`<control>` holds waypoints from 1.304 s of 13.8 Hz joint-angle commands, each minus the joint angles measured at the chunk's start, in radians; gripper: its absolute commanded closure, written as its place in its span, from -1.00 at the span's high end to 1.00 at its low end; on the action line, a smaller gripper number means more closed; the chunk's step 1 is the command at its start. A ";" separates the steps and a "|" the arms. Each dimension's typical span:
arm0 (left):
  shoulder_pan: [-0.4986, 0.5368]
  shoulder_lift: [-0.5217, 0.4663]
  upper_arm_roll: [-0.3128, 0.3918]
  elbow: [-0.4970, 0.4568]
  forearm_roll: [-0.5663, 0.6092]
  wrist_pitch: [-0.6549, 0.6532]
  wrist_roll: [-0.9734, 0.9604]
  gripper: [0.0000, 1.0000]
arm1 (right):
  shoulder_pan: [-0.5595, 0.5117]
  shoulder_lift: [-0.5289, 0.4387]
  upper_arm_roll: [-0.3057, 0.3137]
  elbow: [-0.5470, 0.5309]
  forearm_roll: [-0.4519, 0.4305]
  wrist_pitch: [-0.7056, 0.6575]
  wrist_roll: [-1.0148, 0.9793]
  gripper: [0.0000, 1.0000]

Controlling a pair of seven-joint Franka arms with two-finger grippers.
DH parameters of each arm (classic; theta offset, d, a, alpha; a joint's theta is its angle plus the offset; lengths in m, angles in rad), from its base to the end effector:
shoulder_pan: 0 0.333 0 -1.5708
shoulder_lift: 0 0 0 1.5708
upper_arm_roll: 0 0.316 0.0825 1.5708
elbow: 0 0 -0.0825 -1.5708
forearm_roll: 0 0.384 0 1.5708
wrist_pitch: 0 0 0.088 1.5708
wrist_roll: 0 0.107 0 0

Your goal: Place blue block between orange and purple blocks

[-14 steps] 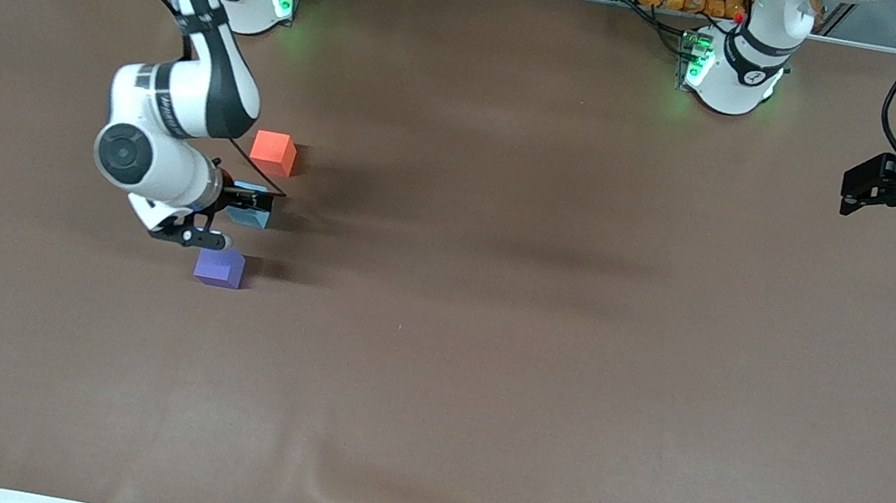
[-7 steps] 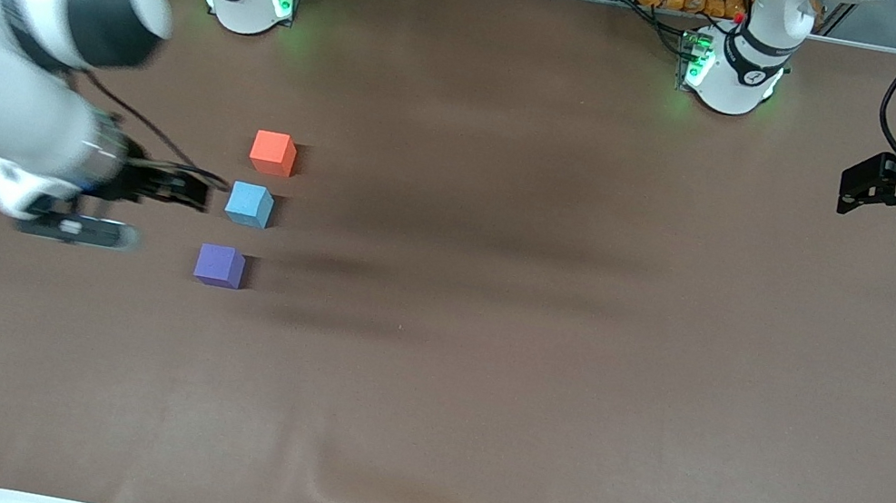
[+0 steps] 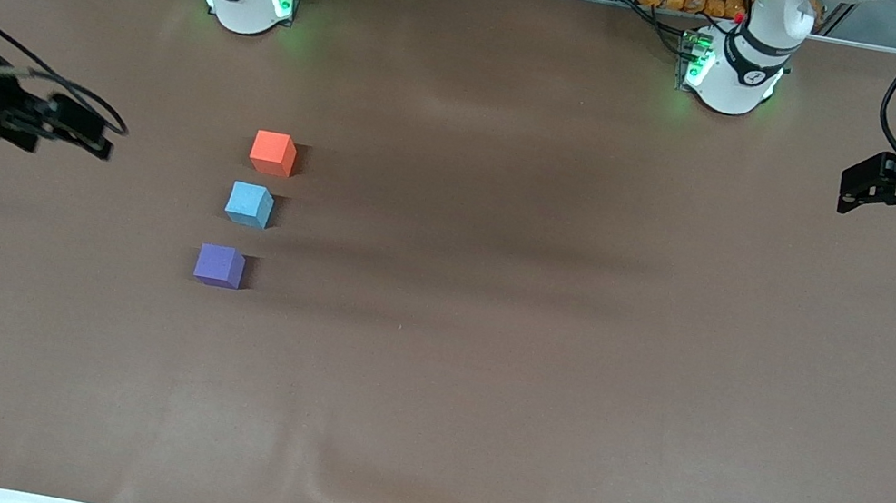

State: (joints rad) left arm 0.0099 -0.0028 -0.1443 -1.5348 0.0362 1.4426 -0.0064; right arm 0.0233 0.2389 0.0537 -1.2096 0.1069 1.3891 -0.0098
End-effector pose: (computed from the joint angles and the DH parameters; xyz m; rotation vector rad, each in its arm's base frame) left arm 0.5359 -0.0683 0.6322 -3.0900 0.1933 0.1342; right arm 0.6049 0.0548 0.6382 -3.0198 -0.1540 0.0950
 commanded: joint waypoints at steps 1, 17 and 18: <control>0.007 -0.022 -0.003 -0.013 -0.018 -0.007 -0.004 1.00 | -0.036 -0.125 -0.026 -0.061 -0.029 -0.029 -0.130 1.00; 0.009 -0.019 -0.001 -0.013 -0.021 0.018 -0.003 1.00 | -0.011 -0.313 -0.040 -0.318 -0.075 0.068 -0.141 1.00; 0.009 -0.019 -0.001 -0.013 -0.021 0.018 -0.003 1.00 | -0.011 -0.313 -0.040 -0.318 -0.075 0.067 -0.141 1.00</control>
State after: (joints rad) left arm 0.0099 -0.0029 -0.1438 -1.5353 0.0350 1.4511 -0.0064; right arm 0.0064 -0.0495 0.0168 -1.5110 0.0532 1.4494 -0.1385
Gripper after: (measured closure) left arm 0.000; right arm 0.000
